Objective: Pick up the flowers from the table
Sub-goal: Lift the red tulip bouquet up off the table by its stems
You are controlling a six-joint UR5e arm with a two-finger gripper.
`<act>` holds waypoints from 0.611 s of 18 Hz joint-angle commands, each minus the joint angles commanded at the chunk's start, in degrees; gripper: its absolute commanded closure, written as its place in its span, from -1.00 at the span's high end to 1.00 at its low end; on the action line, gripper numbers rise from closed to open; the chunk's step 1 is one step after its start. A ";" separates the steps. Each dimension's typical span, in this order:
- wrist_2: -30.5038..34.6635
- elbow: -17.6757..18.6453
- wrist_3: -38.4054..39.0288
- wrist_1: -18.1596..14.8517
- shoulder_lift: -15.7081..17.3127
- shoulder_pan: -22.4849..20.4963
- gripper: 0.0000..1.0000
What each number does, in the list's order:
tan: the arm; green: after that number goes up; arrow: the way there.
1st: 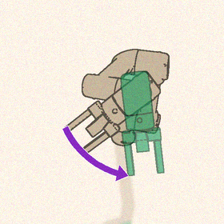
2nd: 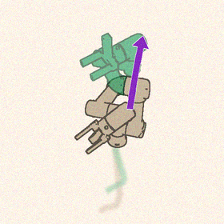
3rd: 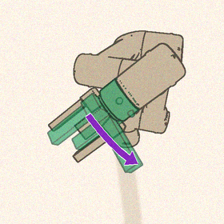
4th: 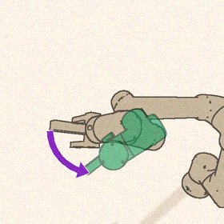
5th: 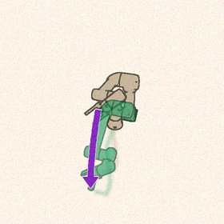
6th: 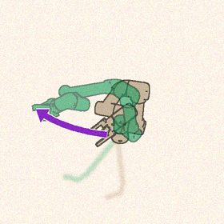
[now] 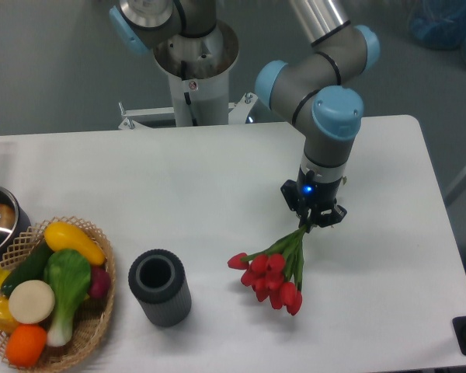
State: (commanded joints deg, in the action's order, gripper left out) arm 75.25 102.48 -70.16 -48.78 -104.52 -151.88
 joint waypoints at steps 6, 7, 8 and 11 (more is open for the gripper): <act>-4.59 -2.11 5.72 0.00 3.26 1.06 -0.65; -5.63 -2.55 6.69 0.00 3.53 1.06 -0.65; -7.21 -2.90 7.39 0.00 3.96 1.14 -0.65; -10.47 -4.56 9.77 0.00 4.06 1.58 -0.65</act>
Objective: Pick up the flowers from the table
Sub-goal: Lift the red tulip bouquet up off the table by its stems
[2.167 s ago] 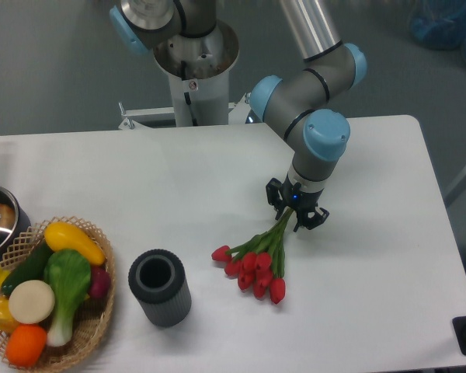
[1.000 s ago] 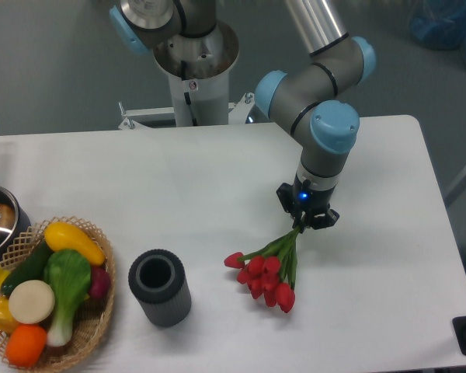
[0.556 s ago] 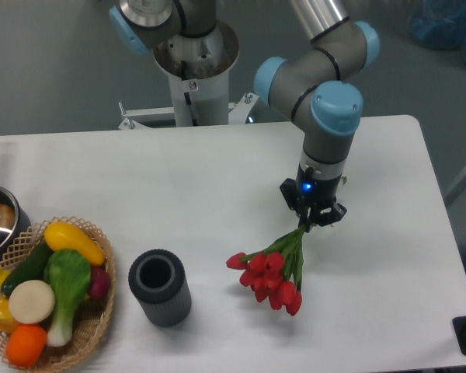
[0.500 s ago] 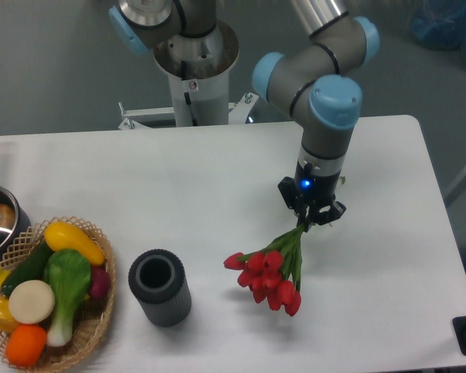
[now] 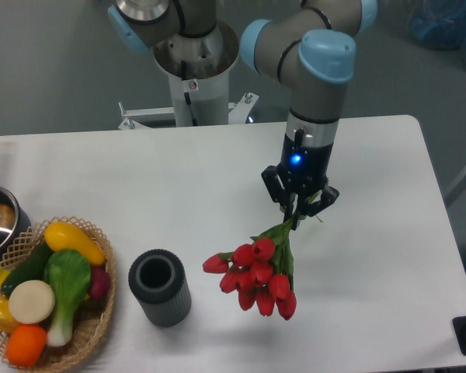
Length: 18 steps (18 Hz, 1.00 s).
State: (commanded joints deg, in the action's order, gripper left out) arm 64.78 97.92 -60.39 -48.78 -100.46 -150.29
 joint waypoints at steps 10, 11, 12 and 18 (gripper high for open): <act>-2.20 -0.71 1.68 0.00 0.35 -0.17 -0.65; -2.20 -0.71 1.68 0.00 0.44 -0.09 -0.65; -2.20 -0.71 2.11 0.00 0.44 -0.17 -0.65; -2.20 -0.97 2.82 0.00 0.53 -0.35 -0.65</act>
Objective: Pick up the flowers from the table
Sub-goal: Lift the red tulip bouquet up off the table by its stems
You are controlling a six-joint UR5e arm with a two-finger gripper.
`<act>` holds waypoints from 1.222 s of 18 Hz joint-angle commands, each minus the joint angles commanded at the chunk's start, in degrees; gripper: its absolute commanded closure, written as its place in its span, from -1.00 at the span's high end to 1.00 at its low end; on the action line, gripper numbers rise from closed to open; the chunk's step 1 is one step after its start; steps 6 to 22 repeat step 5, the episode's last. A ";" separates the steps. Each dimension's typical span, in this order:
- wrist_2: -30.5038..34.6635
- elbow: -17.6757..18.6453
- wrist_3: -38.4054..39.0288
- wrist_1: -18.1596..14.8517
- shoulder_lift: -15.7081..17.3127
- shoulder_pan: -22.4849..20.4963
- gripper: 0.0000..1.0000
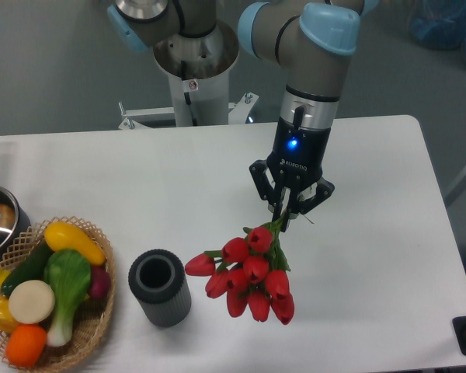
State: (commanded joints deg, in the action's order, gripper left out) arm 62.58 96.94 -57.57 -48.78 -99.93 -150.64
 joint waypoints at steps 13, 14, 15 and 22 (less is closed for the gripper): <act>-0.26 -0.44 0.26 0.00 0.00 0.09 -0.65; -0.26 -0.44 0.26 0.00 0.00 0.09 -0.65; -0.26 -0.44 0.26 0.00 0.00 0.09 -0.65; -0.26 -0.44 0.26 0.00 0.00 0.09 -0.65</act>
